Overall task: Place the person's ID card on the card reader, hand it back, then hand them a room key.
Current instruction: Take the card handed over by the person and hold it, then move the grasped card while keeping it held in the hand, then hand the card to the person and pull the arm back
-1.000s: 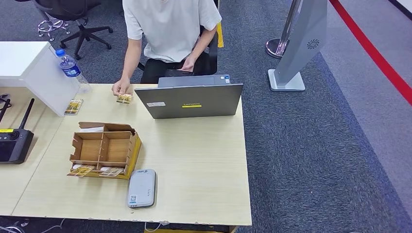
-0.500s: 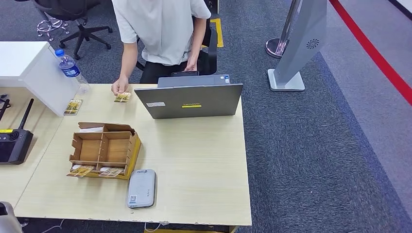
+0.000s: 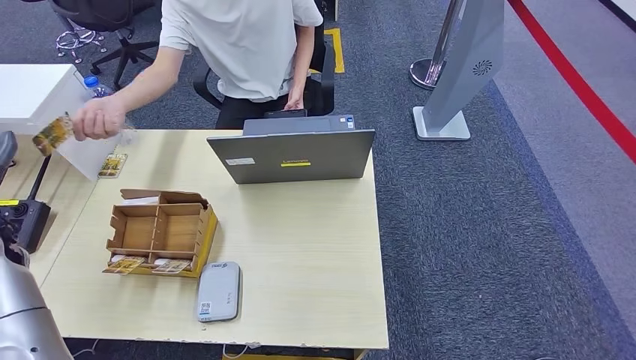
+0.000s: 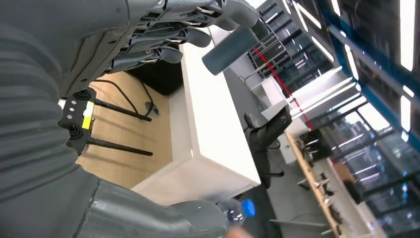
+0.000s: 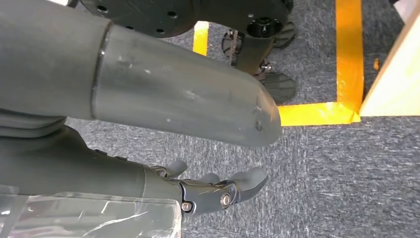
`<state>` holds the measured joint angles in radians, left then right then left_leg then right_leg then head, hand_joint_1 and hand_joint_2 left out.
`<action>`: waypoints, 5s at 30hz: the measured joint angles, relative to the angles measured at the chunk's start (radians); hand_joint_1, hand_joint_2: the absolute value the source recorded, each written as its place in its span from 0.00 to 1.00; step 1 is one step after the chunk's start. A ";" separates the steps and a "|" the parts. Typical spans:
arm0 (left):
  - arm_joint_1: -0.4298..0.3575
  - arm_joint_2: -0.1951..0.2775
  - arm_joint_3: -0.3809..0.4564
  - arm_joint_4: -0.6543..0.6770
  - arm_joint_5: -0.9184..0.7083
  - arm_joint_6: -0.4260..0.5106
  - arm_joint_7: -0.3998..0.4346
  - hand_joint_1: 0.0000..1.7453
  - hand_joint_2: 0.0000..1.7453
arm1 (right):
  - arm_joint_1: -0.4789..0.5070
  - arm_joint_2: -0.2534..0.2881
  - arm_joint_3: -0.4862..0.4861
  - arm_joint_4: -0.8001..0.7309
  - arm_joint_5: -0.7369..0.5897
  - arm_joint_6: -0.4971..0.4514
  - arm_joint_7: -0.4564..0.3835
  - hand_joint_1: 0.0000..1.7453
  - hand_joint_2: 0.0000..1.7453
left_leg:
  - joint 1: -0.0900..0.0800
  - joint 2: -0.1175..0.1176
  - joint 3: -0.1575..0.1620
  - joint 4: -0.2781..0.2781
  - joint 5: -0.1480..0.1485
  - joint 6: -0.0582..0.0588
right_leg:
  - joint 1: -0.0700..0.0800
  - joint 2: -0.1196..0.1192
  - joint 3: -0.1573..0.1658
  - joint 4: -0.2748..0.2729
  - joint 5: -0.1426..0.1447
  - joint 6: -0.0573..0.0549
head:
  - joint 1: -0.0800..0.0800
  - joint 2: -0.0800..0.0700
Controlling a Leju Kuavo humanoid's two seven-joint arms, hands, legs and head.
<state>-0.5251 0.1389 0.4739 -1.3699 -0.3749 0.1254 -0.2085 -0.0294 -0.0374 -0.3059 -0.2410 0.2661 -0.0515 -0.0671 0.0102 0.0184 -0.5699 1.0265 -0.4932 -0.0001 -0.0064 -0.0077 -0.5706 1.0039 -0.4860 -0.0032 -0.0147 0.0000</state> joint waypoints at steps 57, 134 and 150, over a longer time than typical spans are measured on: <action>-0.188 0.181 -0.774 0.066 -0.878 -0.036 0.364 1.00 1.00 | 0.030 0.052 -0.095 0.014 0.208 0.055 0.022 0.00 0.00 | 0.000 0.000 -0.002 0.001 0.000 0.000 | 0.000 0.000 0.000 0.000 0.000 0.000 | 0.000 0.000; 0.412 0.389 -1.226 -0.293 -0.860 -0.216 0.323 1.00 1.00 | 0.086 0.145 -0.489 -0.137 0.496 0.141 0.014 0.00 0.00 | 0.000 -0.001 -0.001 0.001 -0.001 0.001 | 0.000 -0.001 0.001 0.000 -0.001 0.001 | 0.000 0.000; 0.245 0.229 -0.937 -0.482 -0.842 0.206 0.342 1.00 1.00 | 0.110 0.195 -0.586 -0.210 0.689 0.176 0.011 0.00 0.00 | 0.001 -0.002 -0.001 0.002 0.000 0.000 | 0.001 -0.002 0.001 0.000 0.000 0.000 | 0.002 0.000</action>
<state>-0.2801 0.3676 -0.4635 -1.8518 -1.2165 0.3319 0.1333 0.0809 0.1577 -0.8916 -0.4513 0.9548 0.1247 -0.0562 0.0112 0.0160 -0.5712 1.0281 -0.4935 0.0004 -0.0056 -0.0101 -0.5694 1.0038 -0.4861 -0.0027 -0.0130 0.0000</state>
